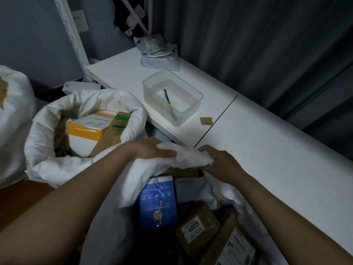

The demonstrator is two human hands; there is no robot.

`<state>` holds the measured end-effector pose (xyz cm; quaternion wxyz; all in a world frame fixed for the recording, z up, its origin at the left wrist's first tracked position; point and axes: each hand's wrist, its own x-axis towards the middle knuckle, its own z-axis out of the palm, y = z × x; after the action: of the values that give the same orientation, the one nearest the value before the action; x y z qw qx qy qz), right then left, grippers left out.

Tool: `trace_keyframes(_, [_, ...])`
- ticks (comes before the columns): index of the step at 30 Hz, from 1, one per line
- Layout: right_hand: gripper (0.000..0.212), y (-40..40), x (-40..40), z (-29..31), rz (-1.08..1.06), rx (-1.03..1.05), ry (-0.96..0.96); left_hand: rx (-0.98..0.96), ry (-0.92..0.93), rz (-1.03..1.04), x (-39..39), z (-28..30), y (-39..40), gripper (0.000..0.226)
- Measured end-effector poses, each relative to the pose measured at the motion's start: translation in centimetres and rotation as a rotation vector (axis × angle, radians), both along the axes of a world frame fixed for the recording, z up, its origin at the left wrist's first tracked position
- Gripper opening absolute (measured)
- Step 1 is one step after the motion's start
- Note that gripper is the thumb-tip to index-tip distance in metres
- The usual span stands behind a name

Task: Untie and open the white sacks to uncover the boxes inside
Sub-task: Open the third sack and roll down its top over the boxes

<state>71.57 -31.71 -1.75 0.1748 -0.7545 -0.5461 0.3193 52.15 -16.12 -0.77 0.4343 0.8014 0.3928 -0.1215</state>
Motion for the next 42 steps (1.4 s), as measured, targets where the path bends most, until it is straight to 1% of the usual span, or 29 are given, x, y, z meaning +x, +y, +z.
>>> trace_keyframes(1, [0.030,-0.1,0.1,-0.5,-0.092,0.030,0.140,0.078,-0.004,-0.058,0.5,-0.1,-0.6,0.072])
trace_keyframes(3, [0.026,1.1,-0.1,-0.7,-0.195,-0.141,0.354,0.325,-0.040,-0.194,1.2,-1.3,-2.1,0.079])
trace_keyframes(5, [0.029,2.0,-0.1,-0.1,-0.199,-0.371,0.443,0.510,-0.162,-0.320,1.5,-2.9,-3.1,0.060])
trace_keyframes(6, [0.029,2.2,0.2,-0.1,-0.189,-0.391,0.464,0.461,-0.255,-0.291,1.6,-3.6,-3.2,0.048])
trace_keyframes(8, [0.038,2.0,0.8,-0.1,-0.182,-0.251,0.421,0.114,-0.356,-0.100,1.8,-4.2,-2.0,0.032])
trace_keyframes(10, [0.055,0.5,0.9,-0.8,-0.152,-0.090,0.158,-0.195,-0.350,0.012,1.7,-4.3,0.0,0.028])
trace_keyframes(12, [0.056,-0.9,0.3,-2.6,-0.152,0.010,-0.018,-0.353,-0.291,0.078,1.9,-4.2,1.2,0.035])
trace_keyframes(13, [0.046,-1.3,-0.1,-3.4,-0.189,0.062,-0.004,-0.311,-0.235,0.078,2.2,-4.2,1.4,0.044])
trace_keyframes(14, [0.033,-1.5,-0.5,-4.0,-0.246,0.121,0.068,-0.152,-0.135,0.034,2.7,-4.3,1.2,0.054])
trace_keyframes(16, [0.021,-0.6,-0.4,-4.2,-0.375,0.066,0.286,0.300,0.053,-0.118,3.4,-4.7,-0.5,0.079])
trace_keyframes(17, [0.021,0.2,-0.2,-3.9,-0.412,-0.054,0.387,0.471,0.046,-0.218,3.5,-5.1,-1.6,0.088])
trace_keyframes(18, [0.021,0.6,0.0,-3.7,-0.439,-0.178,0.513,0.572,-0.017,-0.327,3.5,-5.6,-2.4,0.091])
trace_keyframes(19, [0.021,0.9,0.3,-3.7,-0.460,-0.260,0.610,0.594,-0.098,-0.418,3.4,-6.4,-2.7,0.088])
trace_keyframes(20, [0.022,1.1,0.4,-3.8,-0.478,-0.273,0.658,0.565,-0.170,-0.457,3.3,-7.2,-2.7,0.081])
trace_keyframes(21, [0.026,1.2,0.6,-4.1,-0.490,-0.221,0.644,0.497,-0.246,-0.422,3.3,-8.0,-2.3,0.073])
trace_keyframes(23, [0.037,0.2,0.7,-3.9,-0.416,-0.085,0.473,0.316,-0.290,-0.293,4.0,-8.8,-1.3,0.049])
trace_keyframes(25, [0.059,-2.0,0.4,-3.9,-0.295,-0.044,0.244,0.140,-0.294,-0.180,4.9,-9.2,-0.7,0.032])
trace_keyframes(26, [0.062,-3.0,0.1,-3.9,-0.297,-0.056,0.205,0.042,-0.303,-0.111,5.3,-9.3,-0.6,0.029])
trace_keyframes(28, [0.050,-4.5,-0.2,-4.8,-0.380,-0.032,0.229,-0.083,-0.275,0.006,5.7,-9.0,-0.4,0.038])
trace_keyframes(29, [0.045,-4.4,0.0,-5.2,-0.455,-0.042,0.240,-0.057,-0.212,0.003,5.8,-8.7,-0.6,0.042])
trace_keyframes(30, [0.047,-4.0,0.5,-5.4,-0.548,-0.101,0.272,0.060,-0.118,-0.059,5.9,-8.6,-0.9,0.047])
trace_keyframes(32, [0.060,-3.2,1.7,-5.8,-0.742,-0.232,0.453,0.418,0.023,-0.250,6.1,-8.7,-2.1,0.065])
trace_keyframes(33, [0.063,-3.1,2.2,-5.8,-0.809,-0.272,0.593,0.571,-0.039,-0.330,6.2,-8.8,-3.0,0.076])
trace_keyframes(34, [0.062,-3.0,2.5,-5.7,-0.850,-0.275,0.695,0.656,-0.150,-0.411,6.4,-9.0,-3.7,0.081])
trace_keyframes(35, [0.061,-2.7,2.7,-5.9,-0.848,-0.260,0.729,0.672,-0.235,-0.482,6.6,-9.4,-4.1,0.081])
trace_keyframes(36, [0.062,-2.5,2.9,-5.9,-0.804,-0.253,0.722,0.650,-0.284,-0.509,7.0,-10.1,-4.1,0.076])
trace_keyframes(37, [0.062,-2.5,2.8,-5.8,-0.723,-0.227,0.637,0.590,-0.292,-0.493,7.5,-10.4,-4.1,0.073])
trace_keyframes(39, [0.058,-3.7,2.4,-6.0,-0.593,-0.125,0.357,0.505,-0.263,-0.391,8.6,-10.3,-4.4,0.066])
trace_keyframes(42, [0.070,-9.1,1.1,-7.0,-0.472,-0.016,-0.073,0.420,-0.186,-0.262,10.0,-10.5,-4.7,0.047])
